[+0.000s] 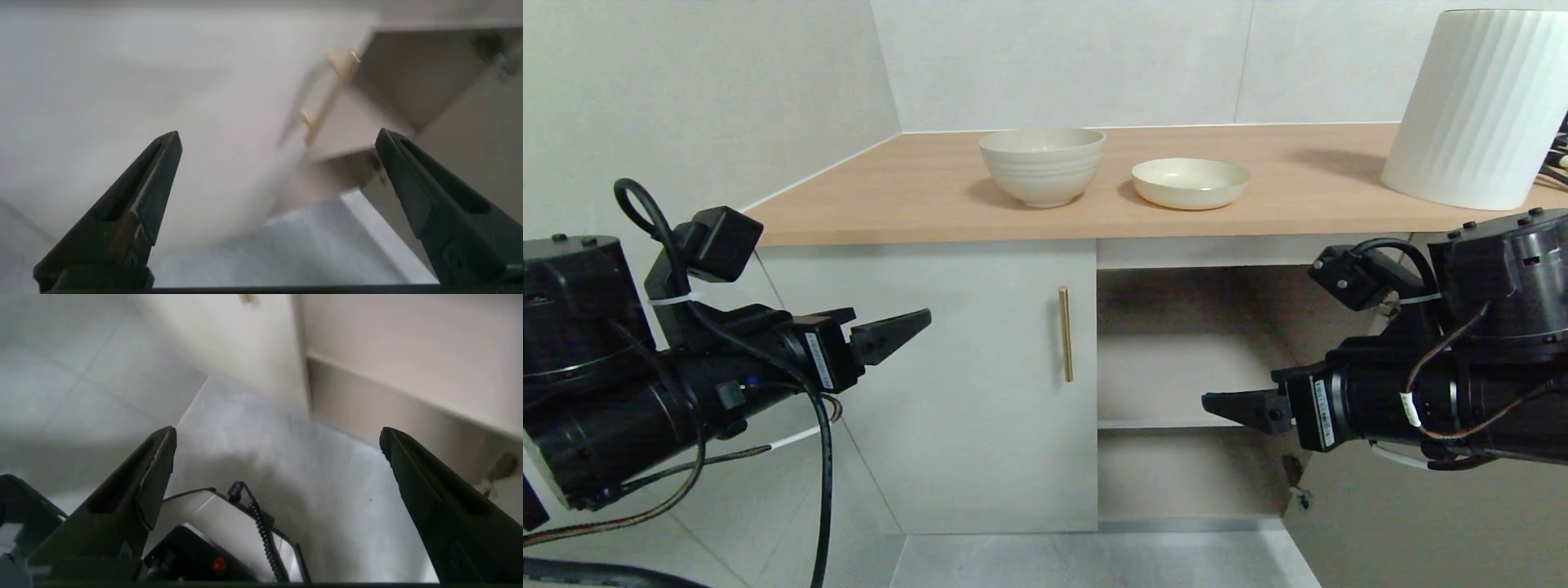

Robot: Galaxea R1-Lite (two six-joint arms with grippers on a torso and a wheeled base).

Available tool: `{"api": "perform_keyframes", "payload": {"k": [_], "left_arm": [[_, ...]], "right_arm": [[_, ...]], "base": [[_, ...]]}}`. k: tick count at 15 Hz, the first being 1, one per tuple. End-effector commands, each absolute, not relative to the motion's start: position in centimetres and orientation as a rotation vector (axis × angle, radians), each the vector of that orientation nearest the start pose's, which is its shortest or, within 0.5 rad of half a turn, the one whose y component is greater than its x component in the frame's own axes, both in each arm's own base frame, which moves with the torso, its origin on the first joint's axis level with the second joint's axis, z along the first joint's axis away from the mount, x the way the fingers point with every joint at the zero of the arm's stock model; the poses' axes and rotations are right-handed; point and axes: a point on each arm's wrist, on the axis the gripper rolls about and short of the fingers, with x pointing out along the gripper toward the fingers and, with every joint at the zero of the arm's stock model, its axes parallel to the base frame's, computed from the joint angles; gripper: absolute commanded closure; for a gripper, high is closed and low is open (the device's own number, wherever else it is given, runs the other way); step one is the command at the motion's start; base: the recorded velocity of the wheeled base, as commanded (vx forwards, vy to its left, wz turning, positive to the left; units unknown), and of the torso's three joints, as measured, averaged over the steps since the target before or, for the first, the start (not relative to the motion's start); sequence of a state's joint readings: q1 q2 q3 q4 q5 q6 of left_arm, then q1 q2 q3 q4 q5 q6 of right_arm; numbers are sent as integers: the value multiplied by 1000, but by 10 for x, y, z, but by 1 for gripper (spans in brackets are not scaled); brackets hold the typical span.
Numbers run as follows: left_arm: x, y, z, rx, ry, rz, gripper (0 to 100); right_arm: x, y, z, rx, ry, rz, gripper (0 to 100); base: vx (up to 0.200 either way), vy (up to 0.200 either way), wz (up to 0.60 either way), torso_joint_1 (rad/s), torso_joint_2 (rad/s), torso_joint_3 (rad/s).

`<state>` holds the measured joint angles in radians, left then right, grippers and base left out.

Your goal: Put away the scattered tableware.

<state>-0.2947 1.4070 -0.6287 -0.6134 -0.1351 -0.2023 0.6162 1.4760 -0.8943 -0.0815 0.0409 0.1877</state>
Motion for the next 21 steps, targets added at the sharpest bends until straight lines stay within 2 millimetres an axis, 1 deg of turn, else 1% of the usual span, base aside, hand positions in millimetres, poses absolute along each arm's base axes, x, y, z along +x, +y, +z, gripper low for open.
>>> {"api": "perform_keyframes", "payload": {"k": [1,3,5,7,8,10,12,14,19,21], "left_arm": [[220,-70,209,-185,212,-410,0],[219,-70,210,-185,211,-411,0],[216,-69,212,-186,199,-413,0],[210,-70,217,-187,178,-426,0],[203,-71,222,-187,166,-441,0],[193,-71,227,-183,200,-456,0],[193,-72,227,-182,227,-462,0],[197,-74,223,-183,248,-476,0],[200,-75,221,-184,258,-479,0],[201,-75,220,-185,265,-480,0]], "right_arm": [[202,144,217,30,555,594,0],[198,142,223,29,566,603,0],[194,139,228,26,576,603,0],[192,138,228,27,578,605,0],[189,136,231,36,570,631,0],[184,134,234,46,563,661,0],[184,133,234,43,557,657,0],[186,134,232,41,557,654,0],[191,132,231,47,553,635,0],[191,133,230,46,556,635,0]], "base": [[200,0,0,7,7,-2],[200,0,0,2,-5,5],[0,0,0,0,0,0],[0,0,0,0,0,0],[0,0,0,0,0,0],[0,0,0,0,0,0],[0,0,0,0,0,0],[0,0,0,0,0,0],[0,0,0,0,0,0],[0,0,0,46,-234,-200]]}}
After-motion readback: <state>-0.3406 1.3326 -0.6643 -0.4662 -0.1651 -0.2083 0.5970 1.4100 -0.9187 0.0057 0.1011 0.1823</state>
